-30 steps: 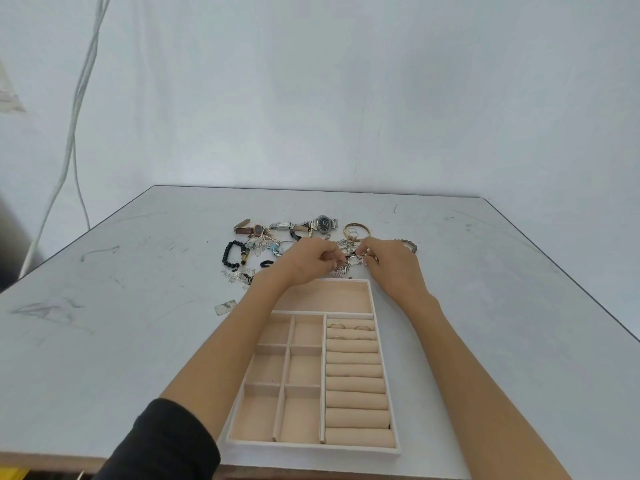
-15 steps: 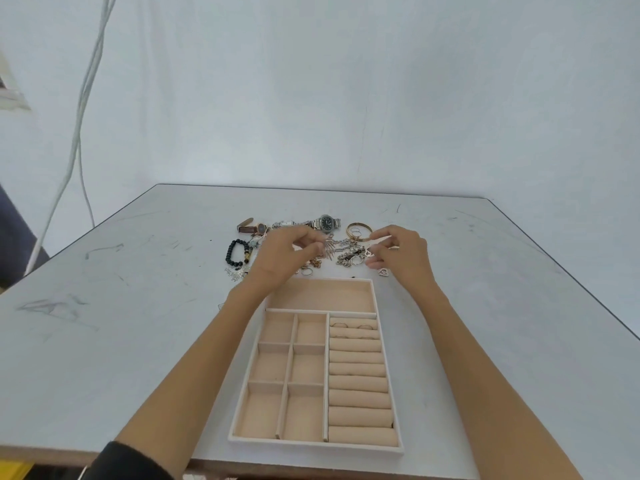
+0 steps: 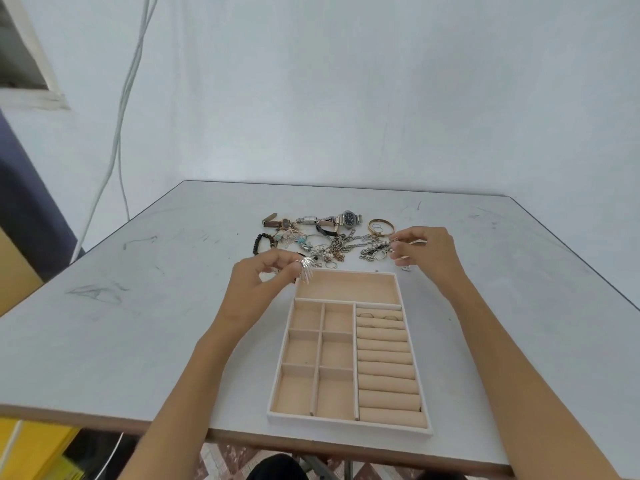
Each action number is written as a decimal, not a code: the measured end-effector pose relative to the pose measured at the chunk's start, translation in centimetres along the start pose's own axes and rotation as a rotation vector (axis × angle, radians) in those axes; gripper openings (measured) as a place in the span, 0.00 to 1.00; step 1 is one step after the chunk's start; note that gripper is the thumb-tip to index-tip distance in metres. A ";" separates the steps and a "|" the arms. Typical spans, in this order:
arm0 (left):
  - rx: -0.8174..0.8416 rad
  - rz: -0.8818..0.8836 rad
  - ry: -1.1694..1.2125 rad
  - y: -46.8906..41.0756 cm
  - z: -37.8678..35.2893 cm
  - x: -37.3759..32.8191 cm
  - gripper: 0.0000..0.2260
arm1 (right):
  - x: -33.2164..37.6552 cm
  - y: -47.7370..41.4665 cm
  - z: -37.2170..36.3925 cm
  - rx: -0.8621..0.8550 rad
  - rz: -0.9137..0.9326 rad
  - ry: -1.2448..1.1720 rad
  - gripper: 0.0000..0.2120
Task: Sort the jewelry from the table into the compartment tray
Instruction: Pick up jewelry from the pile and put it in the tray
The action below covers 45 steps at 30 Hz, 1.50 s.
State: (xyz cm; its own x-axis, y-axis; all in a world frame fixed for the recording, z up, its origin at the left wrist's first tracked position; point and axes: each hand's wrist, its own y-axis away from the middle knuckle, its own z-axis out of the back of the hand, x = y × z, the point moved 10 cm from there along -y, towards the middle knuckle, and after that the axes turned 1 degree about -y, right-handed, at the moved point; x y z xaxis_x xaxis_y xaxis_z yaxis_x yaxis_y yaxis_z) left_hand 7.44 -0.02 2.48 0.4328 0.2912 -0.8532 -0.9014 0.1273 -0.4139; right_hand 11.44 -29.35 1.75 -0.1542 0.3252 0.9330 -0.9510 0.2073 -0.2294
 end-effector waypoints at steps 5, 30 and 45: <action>0.057 -0.052 -0.063 1.5 -0.1 0.3 0.05 | 1.3 0.9 -0.6 0.003 0.056 0.103 0.05; 0.157 -0.243 -0.388 2.0 -1.7 -0.1 0.08 | 4.8 5.9 -3.7 0.063 0.167 -0.024 0.04; -0.012 -0.157 -0.565 1.9 1.4 2.0 0.17 | 4.9 6.5 -4.6 0.123 0.173 0.038 0.04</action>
State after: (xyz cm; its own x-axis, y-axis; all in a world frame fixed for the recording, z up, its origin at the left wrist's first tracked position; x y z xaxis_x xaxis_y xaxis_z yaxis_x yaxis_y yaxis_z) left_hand 6.56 2.17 0.47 0.4846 0.7305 -0.4813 -0.8255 0.1999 -0.5278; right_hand 5.76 -22.18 3.61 -0.3097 0.3813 0.8710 -0.9372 0.0319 -0.3472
